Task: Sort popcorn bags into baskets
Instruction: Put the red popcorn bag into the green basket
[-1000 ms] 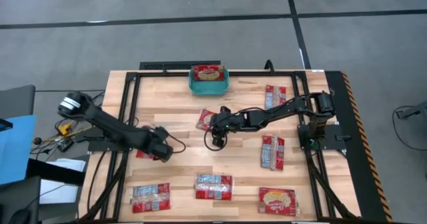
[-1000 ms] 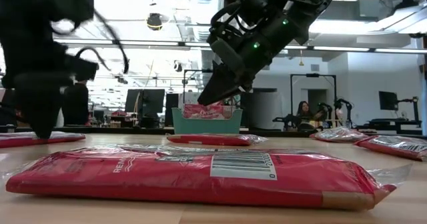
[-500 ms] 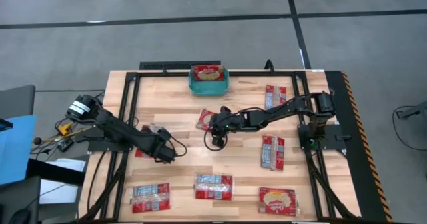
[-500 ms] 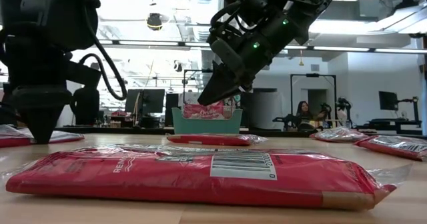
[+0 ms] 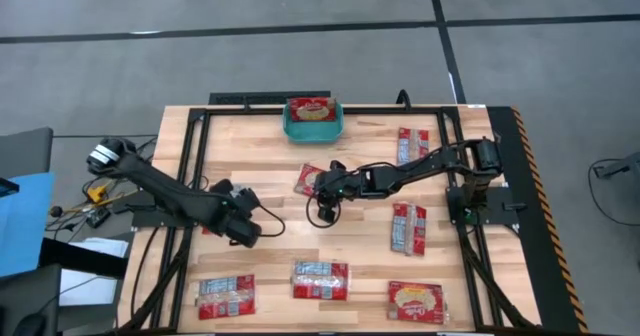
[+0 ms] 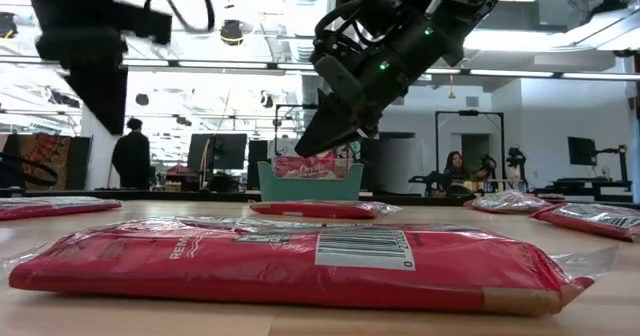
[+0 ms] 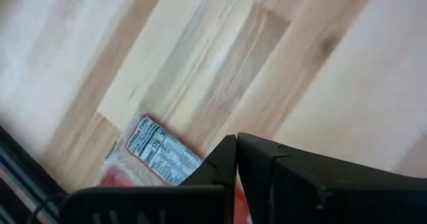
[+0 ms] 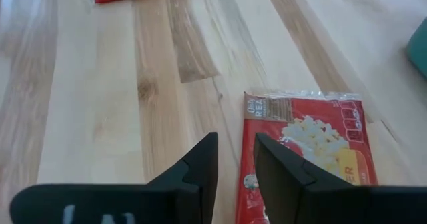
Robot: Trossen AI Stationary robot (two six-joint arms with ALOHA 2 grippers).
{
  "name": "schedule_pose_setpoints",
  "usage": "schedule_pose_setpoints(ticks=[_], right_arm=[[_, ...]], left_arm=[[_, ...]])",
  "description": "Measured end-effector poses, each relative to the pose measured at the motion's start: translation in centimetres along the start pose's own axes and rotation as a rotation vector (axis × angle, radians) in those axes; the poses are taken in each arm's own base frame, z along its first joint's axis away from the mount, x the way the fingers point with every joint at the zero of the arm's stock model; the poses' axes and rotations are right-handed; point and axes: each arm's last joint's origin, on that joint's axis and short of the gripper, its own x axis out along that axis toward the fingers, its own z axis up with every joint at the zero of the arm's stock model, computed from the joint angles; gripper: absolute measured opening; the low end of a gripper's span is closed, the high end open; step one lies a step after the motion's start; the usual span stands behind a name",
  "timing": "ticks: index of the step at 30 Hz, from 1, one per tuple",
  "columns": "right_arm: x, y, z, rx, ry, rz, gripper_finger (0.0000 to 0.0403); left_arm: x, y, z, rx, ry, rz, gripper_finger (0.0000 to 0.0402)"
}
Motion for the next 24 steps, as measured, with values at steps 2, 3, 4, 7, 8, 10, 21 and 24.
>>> schedule_pose_setpoints(ticks=[2,3,4,7,8,10,21,24], right_arm=[[0.0,0.0,0.0,0.000,-0.004,0.001,0.0122],[0.0,0.0,0.0,-0.001,-0.005,0.001,0.0122],[0.0,0.0,0.1,-0.006,-0.007,0.001,0.0123],[0.0,0.0,0.1,-0.013,-0.013,0.001,0.0123],[0.0,0.0,0.1,-0.014,-0.013,0.000,0.0123],[0.0,0.0,0.1,-0.015,-0.013,0.000,0.0123],[0.1,-0.2,-0.1,-0.031,-0.020,-0.002,0.0123],[0.1,-0.3,-0.3,-0.029,-0.024,-0.004,0.0123]], left_arm=[[-0.7,0.3,0.1,-0.046,0.003,-0.037,0.0000],[-0.8,0.5,0.1,-0.078,0.001,-0.041,0.0000],[-0.6,0.6,-0.1,-0.104,0.004,-0.037,0.0000],[0.5,0.6,-1.2,-0.159,0.043,0.000,0.0014],[1.0,0.5,-1.6,-0.174,0.065,0.017,0.0023],[2.2,0.4,-2.5,-0.209,0.113,0.049,0.0046],[6.4,-0.9,-4.4,-0.278,0.249,0.251,0.0190],[7.2,-0.9,-4.9,-0.254,0.300,0.318,0.0203]])
